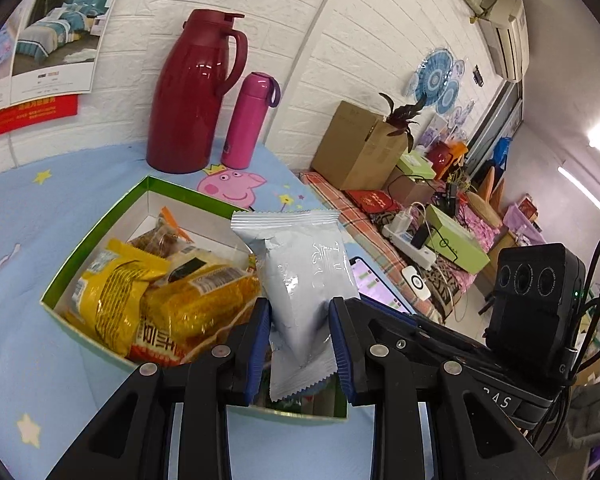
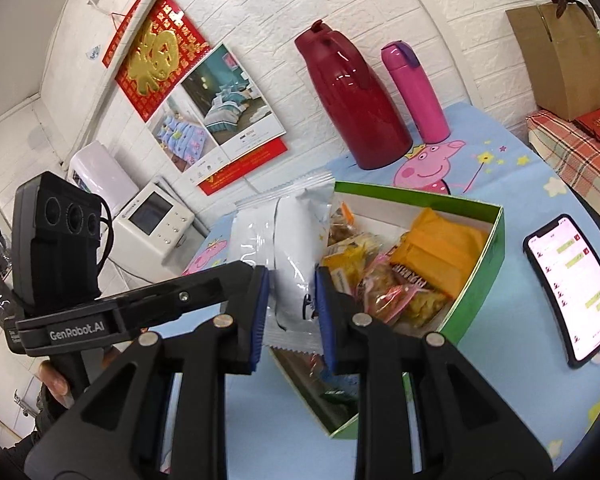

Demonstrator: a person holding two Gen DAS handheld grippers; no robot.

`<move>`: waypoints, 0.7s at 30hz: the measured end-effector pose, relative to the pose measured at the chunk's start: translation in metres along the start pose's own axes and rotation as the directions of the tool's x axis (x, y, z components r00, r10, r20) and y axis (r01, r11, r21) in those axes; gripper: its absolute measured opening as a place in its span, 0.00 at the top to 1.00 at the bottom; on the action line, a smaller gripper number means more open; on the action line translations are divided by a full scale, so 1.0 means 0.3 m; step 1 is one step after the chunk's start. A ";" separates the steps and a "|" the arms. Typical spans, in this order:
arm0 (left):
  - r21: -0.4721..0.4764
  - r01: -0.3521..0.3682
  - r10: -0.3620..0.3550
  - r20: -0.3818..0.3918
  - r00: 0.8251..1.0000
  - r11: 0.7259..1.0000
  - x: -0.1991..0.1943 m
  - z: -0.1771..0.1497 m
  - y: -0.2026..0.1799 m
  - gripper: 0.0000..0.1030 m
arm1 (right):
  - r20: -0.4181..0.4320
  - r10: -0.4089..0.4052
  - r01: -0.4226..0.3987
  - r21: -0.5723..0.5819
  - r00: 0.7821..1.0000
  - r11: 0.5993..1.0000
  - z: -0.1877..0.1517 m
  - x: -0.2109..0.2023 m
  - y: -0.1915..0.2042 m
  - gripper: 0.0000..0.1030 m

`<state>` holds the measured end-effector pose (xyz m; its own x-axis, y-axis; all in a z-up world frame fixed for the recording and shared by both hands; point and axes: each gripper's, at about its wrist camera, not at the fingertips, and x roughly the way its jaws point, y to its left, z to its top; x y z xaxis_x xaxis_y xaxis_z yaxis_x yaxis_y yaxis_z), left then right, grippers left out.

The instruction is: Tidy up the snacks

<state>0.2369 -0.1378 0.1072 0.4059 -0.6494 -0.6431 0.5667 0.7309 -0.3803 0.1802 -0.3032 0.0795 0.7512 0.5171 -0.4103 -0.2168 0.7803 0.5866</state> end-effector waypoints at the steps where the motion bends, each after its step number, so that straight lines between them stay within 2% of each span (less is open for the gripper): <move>1: -0.004 -0.002 0.002 -0.006 1.000 1.000 0.026 0.018 0.007 0.72 | -0.001 -0.006 0.006 0.003 1.000 1.000 0.015 0.010 -0.020 0.74; 8: -0.016 -0.019 0.018 -0.049 0.999 1.000 0.181 0.085 0.058 0.72 | -0.023 -0.047 0.047 0.021 0.999 0.999 0.072 0.089 -0.140 0.74; 9: -0.017 -0.029 0.028 -0.055 0.998 0.999 0.200 0.087 0.066 0.71 | -0.027 -0.054 0.054 0.020 0.998 0.998 0.072 0.101 -0.153 0.74; 10: -0.014 -0.044 0.043 -0.058 0.997 0.999 0.213 0.086 0.072 0.63 | -0.032 -0.058 0.059 0.022 0.998 0.998 0.070 0.114 -0.167 0.74; 11: -0.012 -0.065 0.065 -0.060 0.996 0.998 0.222 0.083 0.078 0.46 | -0.040 -0.070 0.071 0.024 0.997 0.997 0.067 0.125 -0.179 0.66; 12: -0.018 -0.098 0.097 -0.054 0.994 0.995 0.223 0.078 0.088 0.34 | -0.052 -0.094 0.096 0.028 0.994 0.995 0.063 0.135 -0.192 0.49; 13: -0.037 -0.124 0.123 -0.037 0.992 0.992 0.216 0.073 0.100 0.14 | -0.055 -0.116 0.118 0.036 0.992 0.992 0.060 0.139 -0.205 0.41; 14: -0.064 -0.141 0.140 -0.014 0.990 0.988 0.203 0.066 0.113 0.10 | -0.048 -0.120 0.122 0.046 0.992 0.991 0.058 0.137 -0.214 0.32; 16: -0.095 -0.141 0.141 -0.004 0.990 0.985 0.186 0.061 0.131 0.10 | -0.034 -0.115 0.116 0.052 0.993 0.992 0.062 0.125 -0.214 0.29; 18: -0.100 -0.147 0.146 -0.015 0.989 0.984 0.170 0.054 0.140 0.10 | -0.015 -0.117 0.118 0.043 0.993 0.992 0.064 0.110 -0.197 0.19; 21: -0.085 -0.177 0.177 -0.003 0.984 0.981 0.127 0.041 0.135 0.10 | -0.005 -0.124 0.124 0.023 0.992 0.992 0.058 0.089 -0.159 0.15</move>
<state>0.2842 -0.1357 0.0756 0.4978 -0.5091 -0.7022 0.4228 0.8493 -0.3160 0.2215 -0.3327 0.0526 0.7691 0.4184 -0.4832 -0.1080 0.8302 0.5470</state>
